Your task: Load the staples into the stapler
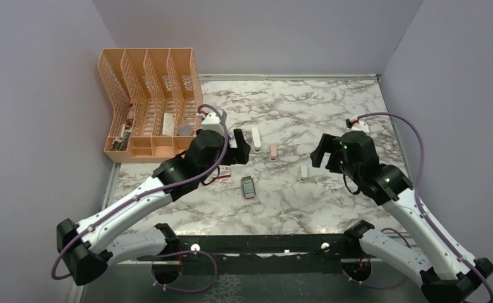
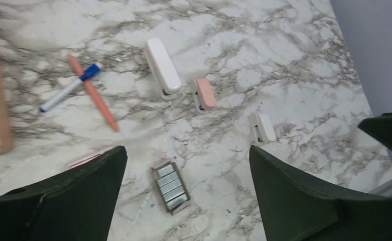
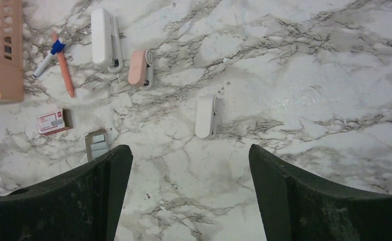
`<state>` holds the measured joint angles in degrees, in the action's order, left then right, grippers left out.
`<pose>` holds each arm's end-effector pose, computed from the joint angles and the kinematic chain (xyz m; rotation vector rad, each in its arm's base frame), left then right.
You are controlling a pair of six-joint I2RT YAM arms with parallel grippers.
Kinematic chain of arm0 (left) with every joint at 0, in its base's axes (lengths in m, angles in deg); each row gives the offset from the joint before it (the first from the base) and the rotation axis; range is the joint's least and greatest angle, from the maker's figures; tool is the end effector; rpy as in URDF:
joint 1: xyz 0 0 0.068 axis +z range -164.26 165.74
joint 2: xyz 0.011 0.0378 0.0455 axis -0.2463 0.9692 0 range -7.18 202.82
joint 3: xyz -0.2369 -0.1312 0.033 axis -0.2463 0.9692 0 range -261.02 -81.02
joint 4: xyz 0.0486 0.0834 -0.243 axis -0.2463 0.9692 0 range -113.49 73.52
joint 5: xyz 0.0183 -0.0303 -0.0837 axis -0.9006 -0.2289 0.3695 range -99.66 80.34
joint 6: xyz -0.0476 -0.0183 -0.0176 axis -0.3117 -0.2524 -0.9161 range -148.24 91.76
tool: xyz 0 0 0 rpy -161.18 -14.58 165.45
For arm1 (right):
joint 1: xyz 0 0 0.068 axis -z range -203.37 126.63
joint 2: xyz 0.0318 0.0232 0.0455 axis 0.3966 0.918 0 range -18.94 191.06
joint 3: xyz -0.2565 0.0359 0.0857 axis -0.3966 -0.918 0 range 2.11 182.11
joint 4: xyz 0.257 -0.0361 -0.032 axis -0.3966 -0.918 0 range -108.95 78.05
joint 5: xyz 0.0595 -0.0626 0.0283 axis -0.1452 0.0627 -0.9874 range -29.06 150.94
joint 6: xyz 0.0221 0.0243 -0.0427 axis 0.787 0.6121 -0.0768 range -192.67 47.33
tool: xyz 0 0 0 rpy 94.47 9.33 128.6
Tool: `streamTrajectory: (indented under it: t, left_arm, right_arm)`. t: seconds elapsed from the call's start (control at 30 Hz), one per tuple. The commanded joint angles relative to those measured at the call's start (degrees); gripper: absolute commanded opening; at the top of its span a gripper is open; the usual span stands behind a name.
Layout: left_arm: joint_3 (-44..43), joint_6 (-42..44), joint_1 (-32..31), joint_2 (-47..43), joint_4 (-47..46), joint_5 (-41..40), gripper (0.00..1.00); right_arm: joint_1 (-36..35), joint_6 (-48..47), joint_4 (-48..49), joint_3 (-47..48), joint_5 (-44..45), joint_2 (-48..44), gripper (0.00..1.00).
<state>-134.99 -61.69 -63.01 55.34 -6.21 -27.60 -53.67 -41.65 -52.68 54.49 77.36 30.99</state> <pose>0.1707 -0.1780 0.3235 0.0714 2.0485 -0.5982 0.1580 0.0808 0.3190 0.1689 2.2142 0.2725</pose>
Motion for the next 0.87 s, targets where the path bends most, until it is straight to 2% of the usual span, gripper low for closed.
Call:
streamTrajectory:
  t: [0.0, 0.17, 0.33, 0.53, 0.83]
  left_arm:
    - [-1.4, 4.1, -0.2, -10.2, 17.7, -11.3, 0.97]
    - [-4.4, 5.7, -0.1, -21.1, 26.5, -17.7, 0.99]
    - [-9.3, 7.8, -0.1, -27.8, 31.8, -17.9, 0.99]
    - [-13.5, 8.6, -0.2, -31.6, 35.2, -17.2, 0.99]
    - [-15.1, 7.7, -0.1, -33.1, 35.7, -16.2, 0.99]
  right_arm:
    - [0.0, 0.6, -7.0, 1.0, 3.7, -8.2, 0.9]
    - [0.1, -0.4, -8.5, 4.6, 3.8, -16.1, 0.9]
    - [0.1, -1.7, -11.7, 11.7, 7.2, -18.8, 0.92]
    - [0.1, -2.0, -15.3, 19.0, 7.8, -17.6, 0.99]
    - [0.0, -2.3, -15.4, 19.2, 8.1, -18.7, 1.0]
